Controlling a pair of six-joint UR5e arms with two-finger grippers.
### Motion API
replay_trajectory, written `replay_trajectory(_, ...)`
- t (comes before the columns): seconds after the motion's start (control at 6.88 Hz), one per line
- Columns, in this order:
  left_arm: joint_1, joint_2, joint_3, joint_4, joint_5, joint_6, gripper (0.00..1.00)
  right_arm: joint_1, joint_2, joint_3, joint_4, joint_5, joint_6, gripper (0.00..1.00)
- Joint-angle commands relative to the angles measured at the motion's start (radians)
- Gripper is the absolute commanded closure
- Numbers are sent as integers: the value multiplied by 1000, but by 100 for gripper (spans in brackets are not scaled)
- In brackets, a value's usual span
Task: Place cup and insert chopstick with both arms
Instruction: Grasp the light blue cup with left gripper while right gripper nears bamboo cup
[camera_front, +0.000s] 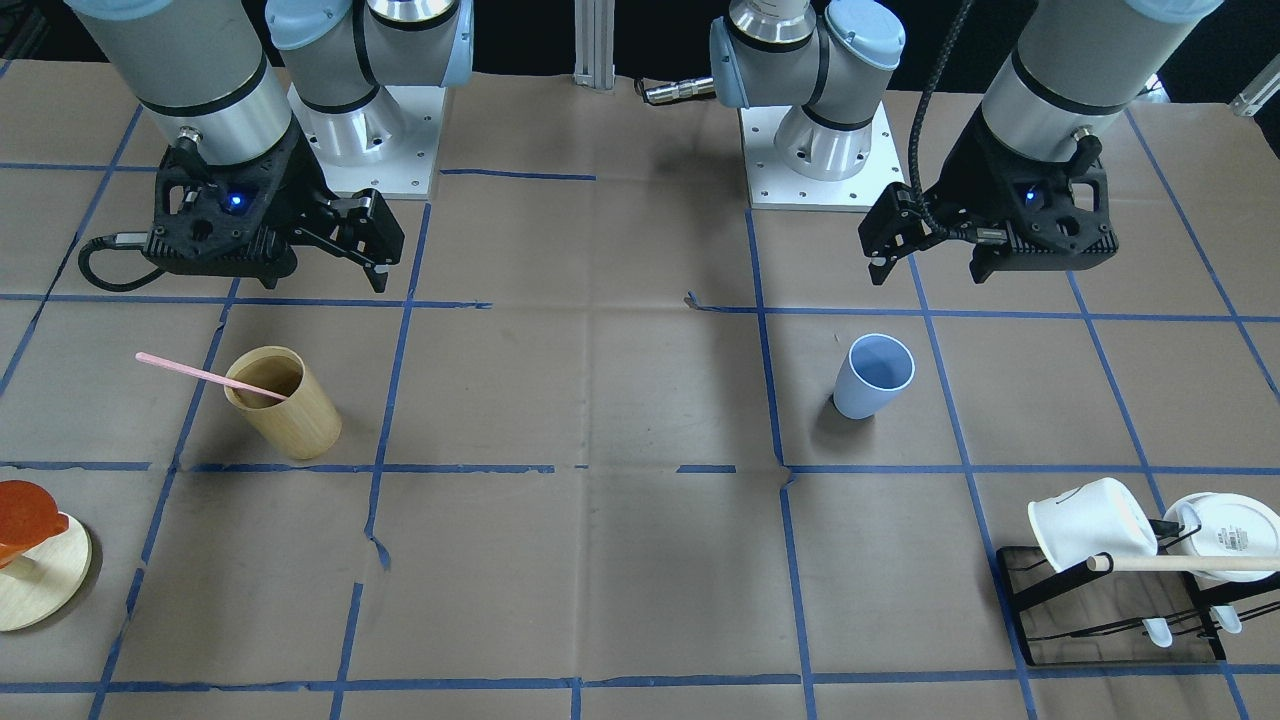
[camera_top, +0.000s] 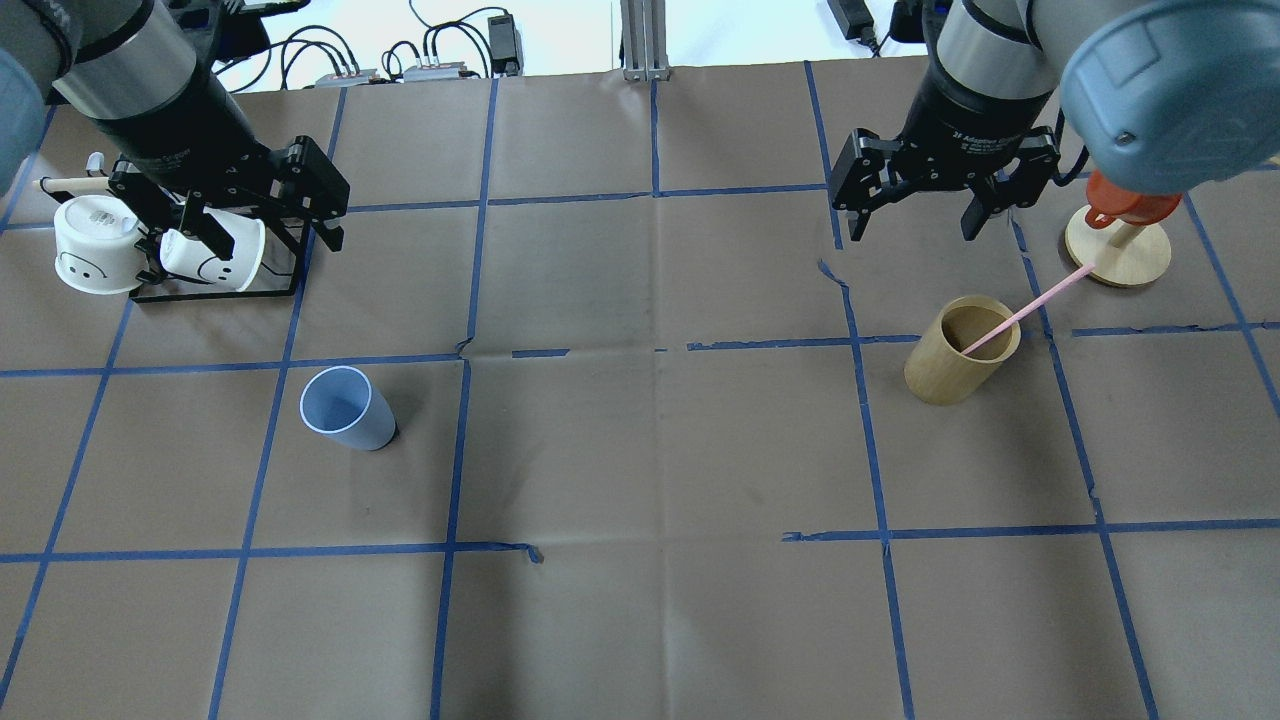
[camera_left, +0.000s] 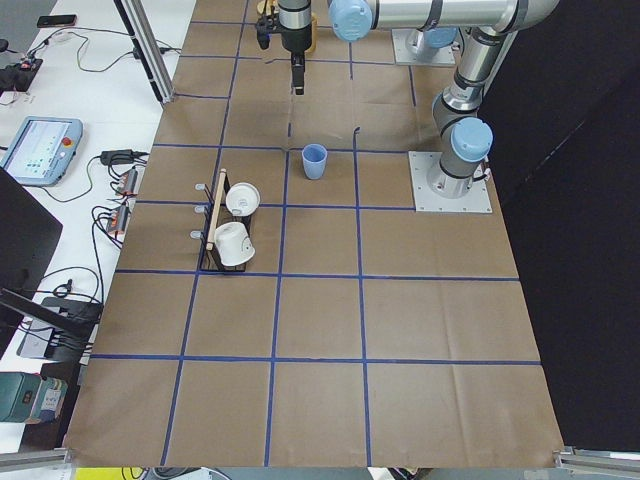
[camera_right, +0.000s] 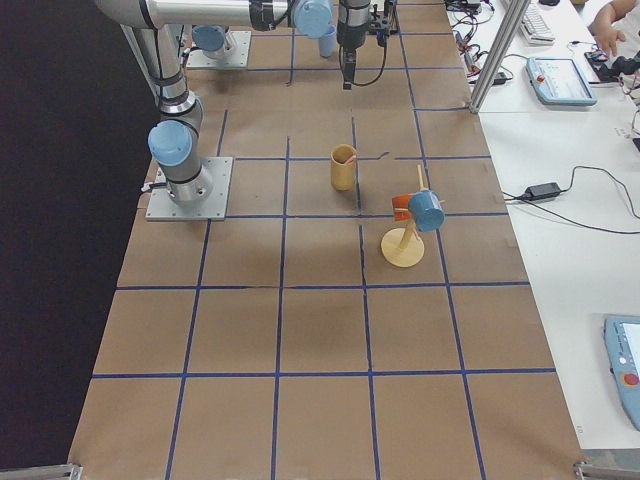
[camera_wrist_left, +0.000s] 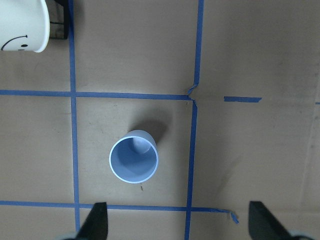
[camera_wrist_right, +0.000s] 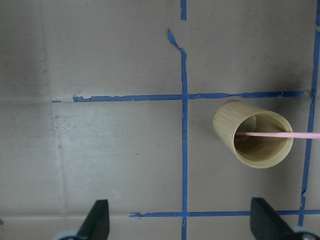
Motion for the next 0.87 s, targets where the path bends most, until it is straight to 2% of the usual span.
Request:
replay_trajectory(0.0,88,5,-46,4,-8,75,0,-5,9,3,-38,-6,-153,0)
replay_trajectory(0.29,156,29,-181,55,-2,129,2,-29,15,4,-67,-7,-293,1)
replay_trajectory(0.73,175,25,-397,294,6,131,2,-188,12,45,-81,5,-736,2)
